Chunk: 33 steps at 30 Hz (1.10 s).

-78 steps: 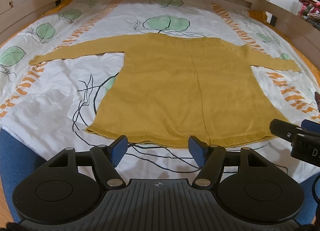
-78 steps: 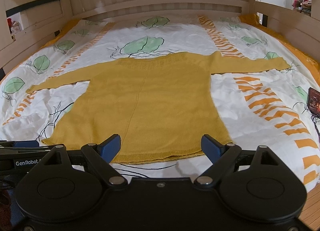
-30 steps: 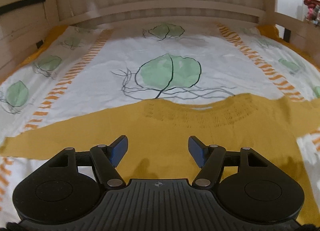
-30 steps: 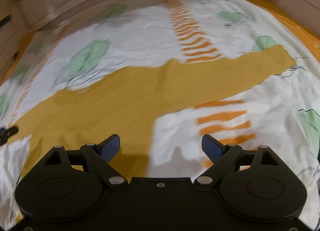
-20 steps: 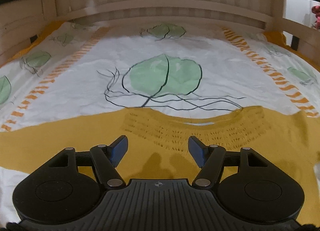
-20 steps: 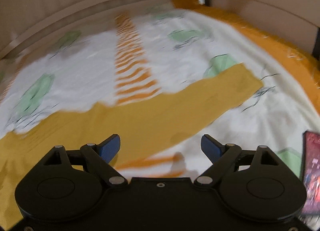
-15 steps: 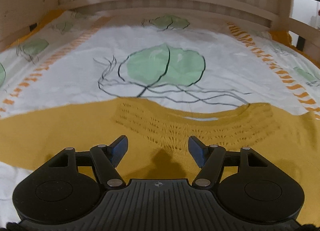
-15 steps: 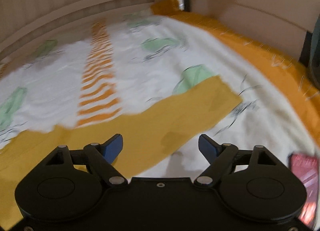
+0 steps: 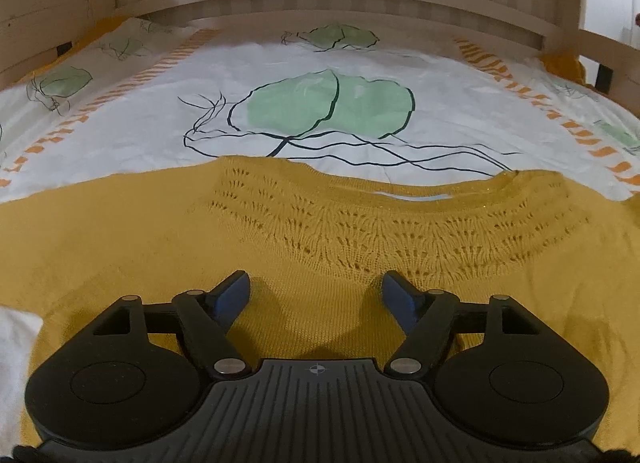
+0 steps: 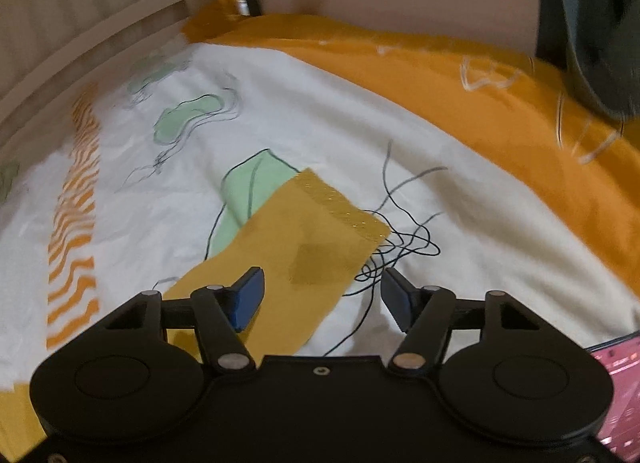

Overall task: Fold small clothes
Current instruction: 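Move the right tool to a sleeve cuff and close on it, then lift the sleeve cuff with the right tool and lay it across the sweater body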

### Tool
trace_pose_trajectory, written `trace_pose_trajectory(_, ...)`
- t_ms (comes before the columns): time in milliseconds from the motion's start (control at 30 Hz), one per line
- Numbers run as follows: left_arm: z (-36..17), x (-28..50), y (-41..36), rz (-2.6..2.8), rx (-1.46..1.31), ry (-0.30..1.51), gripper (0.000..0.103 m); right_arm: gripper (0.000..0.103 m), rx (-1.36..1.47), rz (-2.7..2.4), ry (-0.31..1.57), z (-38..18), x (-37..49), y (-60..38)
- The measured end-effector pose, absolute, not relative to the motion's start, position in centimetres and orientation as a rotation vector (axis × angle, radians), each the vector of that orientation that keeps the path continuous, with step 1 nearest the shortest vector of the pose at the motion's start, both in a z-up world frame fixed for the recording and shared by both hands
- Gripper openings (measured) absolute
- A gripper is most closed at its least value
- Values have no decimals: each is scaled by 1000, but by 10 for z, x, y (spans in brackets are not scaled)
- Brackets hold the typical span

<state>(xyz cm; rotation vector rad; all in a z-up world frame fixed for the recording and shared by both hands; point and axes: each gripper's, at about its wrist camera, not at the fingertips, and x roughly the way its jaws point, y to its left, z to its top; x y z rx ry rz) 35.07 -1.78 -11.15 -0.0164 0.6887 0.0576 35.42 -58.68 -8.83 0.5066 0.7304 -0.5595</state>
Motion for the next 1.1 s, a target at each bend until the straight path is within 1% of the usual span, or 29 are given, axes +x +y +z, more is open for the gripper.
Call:
trace_pose_trajectory(267,-117,353,-20,57,-15,689,74,67,620,-566,665,-108,360,-596)
trace_pose_trajectory(300,-117,353,-21,58,-14,688,74,62,627,-565,651,-109,360,-597)
trace_pose_trajectory(367,-118,353,-22,59,-11,688,74,50,632,-571,639,-111,362,-598)
trace_pose_trajectory(433,-118,353,-22,59,-10,688,75,13,640,-563,640,-111,362,-599)
trace_pose_trajectory(567,-118,354,-21,59,-7,691,75,12,589,-538,626,-90,360,-587)
trace_pose_trajectory(767,-113,359,-19,45,-11,722,74,12,480,-415,554,-11,352,-545)
trace_pose_trajectory(967,-97,357,-2,0,-36,812,72,12,362,-214,488,77,346,-465)
trace_pose_trajectory(1100,-84,343,26,13,-104,827,72,12,309,-75,468,114,346,-398)
